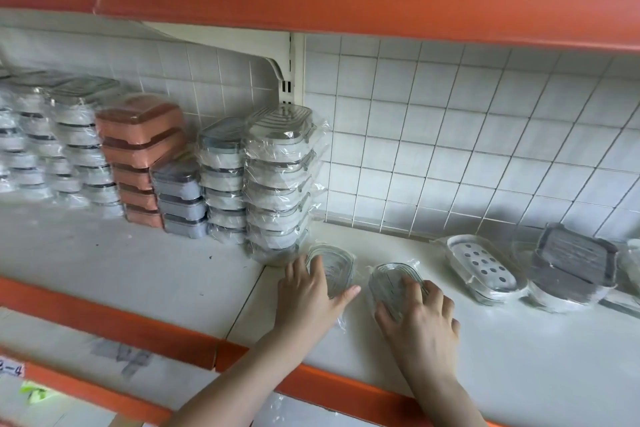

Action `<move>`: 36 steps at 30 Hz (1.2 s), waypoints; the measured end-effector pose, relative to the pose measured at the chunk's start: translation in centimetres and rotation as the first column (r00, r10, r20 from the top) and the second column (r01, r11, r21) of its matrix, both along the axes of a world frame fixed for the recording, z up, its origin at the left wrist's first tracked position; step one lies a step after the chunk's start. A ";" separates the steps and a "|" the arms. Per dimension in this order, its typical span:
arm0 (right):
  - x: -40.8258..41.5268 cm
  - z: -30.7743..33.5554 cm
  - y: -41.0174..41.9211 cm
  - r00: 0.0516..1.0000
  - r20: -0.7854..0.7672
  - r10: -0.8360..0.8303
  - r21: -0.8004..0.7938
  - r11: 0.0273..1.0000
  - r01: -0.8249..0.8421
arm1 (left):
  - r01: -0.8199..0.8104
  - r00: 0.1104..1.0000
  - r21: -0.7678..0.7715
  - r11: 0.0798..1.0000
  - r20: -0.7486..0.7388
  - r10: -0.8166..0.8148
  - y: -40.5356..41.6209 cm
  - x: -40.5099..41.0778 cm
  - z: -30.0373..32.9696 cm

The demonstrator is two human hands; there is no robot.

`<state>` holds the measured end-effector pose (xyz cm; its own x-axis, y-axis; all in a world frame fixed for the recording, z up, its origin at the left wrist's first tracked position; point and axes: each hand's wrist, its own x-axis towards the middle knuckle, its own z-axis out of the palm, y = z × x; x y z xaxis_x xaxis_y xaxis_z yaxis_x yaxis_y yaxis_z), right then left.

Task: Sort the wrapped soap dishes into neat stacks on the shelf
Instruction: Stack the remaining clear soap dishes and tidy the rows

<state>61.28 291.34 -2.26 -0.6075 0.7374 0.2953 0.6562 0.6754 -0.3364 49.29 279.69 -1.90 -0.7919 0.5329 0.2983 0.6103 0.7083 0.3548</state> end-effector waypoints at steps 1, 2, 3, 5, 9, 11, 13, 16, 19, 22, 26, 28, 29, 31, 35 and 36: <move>-0.2 0.1 -0.2 1.000 0.026 -0.008 0.003 1.000 0.008 | 0.044 0.998 0.043 0.998 0.043 -0.046 -0.1 -0.3 0.0; -0.4 0.3 -0.3 0.999 0.044 -0.013 0.006 1.000 0.012 | 0.080 0.993 0.085 0.993 0.085 -0.087 -0.2 -0.6 0.1; -0.6 0.4 -0.4 0.998 0.061 -0.019 0.006 1.000 0.018 | 0.103 0.988 0.120 0.987 0.103 -0.116 -0.4 -0.9 0.1; -0.9 0.8 -0.6 0.995 0.092 -0.032 0.015 0.999 0.031 | 0.128 0.980 0.155 0.980 0.130 -0.148 -1.2 -1.4 0.3; -1.9 1.7 -1.3 0.987 -0.137 0.084 0.153 0.986 -0.063 | 0.135 0.966 0.139 0.981 0.203 -0.162 -2.8 -2.6 0.0; -2.9 2.5 -2.4 0.950 -0.209 0.231 0.150 0.968 -0.203 | 0.116 0.956 0.128 0.985 0.254 -0.145 -3.2 -3.0 -0.6; -4.1 2.8 -3.1 0.928 -0.209 0.308 0.082 0.951 -0.297 | 0.101 0.934 0.158 0.982 0.324 -0.148 -3.3 -3.4 -0.8; -5.7 2.8 -4.0 0.934 -0.097 0.344 -0.086 0.932 -0.352 | 0.082 0.890 0.270 0.959 0.412 -0.193 -3.1 -3.9 -0.9; -6.5 2.0 -5.1 0.942 -0.159 0.296 -0.221 0.919 -0.326 | 0.074 0.840 0.391 0.917 0.472 -0.269 -3.0 -4.3 -1.5; -6.4 1.1 -5.6 0.934 -0.282 0.218 -0.272 0.916 -0.295 | 0.050 0.821 0.528 0.848 0.462 -0.336 -3.3 -4.6 -1.7; -5.8 0.8 -6.2 0.898 -0.423 0.119 -0.314 0.911 -0.269 | 0.006 0.822 0.719 0.695 0.392 -0.412 -3.9 -4.7 -0.4; -5.5 1.0 -6.1 0.891 -0.443 0.100 -0.267 0.934 -0.238 | 0.050 0.807 0.768 0.639 0.346 -0.479 -3.9 -4.6 0.3; -5.3 1.2 -5.9 0.889 -0.444 0.112 -0.222 0.948 -0.230 | 0.091 0.804 0.771 0.630 0.317 -0.503 -4.0 -4.5 0.7; -4.9 2.1 -5.1 0.883 -0.433 0.184 -0.086 0.966 -0.243 | 0.197 0.798 0.744 0.638 0.256 -0.545 -4.5 -4.5 1.8; -3.9 5.1 -2.4 0.882 -0.240 0.406 0.173 0.912 -0.373 | 0.512 0.732 0.615 0.600 0.053 -0.679 -5.7 -5.4 4.6; -3.7 5.7 -1.9 0.873 -0.153 0.464 0.181 0.881 -0.437 | 0.567 0.701 0.580 0.586 0.034 -0.712 -5.8 -5.6 5.2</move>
